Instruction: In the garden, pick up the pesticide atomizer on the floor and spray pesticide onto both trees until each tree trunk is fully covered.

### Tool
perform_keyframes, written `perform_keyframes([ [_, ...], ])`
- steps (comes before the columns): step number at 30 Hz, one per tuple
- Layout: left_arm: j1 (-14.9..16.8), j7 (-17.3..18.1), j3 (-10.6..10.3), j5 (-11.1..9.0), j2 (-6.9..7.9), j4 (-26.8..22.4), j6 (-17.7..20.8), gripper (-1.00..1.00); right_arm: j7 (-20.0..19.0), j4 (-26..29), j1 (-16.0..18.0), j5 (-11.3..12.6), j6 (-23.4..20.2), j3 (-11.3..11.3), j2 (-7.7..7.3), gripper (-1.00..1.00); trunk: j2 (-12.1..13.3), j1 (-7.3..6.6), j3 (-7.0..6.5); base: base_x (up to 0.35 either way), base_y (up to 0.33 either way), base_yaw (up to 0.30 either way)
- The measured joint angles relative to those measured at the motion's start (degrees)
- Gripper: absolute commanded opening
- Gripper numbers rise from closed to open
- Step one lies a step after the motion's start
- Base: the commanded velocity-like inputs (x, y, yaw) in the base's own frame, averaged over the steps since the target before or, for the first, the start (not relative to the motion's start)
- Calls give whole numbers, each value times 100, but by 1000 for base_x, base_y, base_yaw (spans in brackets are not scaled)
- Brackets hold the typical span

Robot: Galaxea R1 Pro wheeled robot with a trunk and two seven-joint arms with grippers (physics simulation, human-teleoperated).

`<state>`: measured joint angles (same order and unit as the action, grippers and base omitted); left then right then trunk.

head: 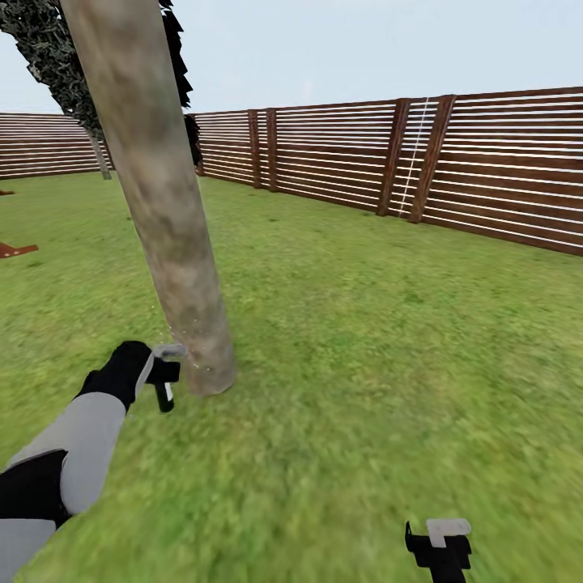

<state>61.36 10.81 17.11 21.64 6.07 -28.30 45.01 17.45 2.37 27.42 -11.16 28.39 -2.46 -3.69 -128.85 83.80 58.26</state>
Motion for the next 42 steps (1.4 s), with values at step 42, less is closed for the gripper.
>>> perform_keyframes([
  [42, 534, -6, -357, 62, 263, -1, 448, -100, -5, 0, 0, 0, 0, 1, 4, 100, 0, 0, 0, 47, -115, 12],
])
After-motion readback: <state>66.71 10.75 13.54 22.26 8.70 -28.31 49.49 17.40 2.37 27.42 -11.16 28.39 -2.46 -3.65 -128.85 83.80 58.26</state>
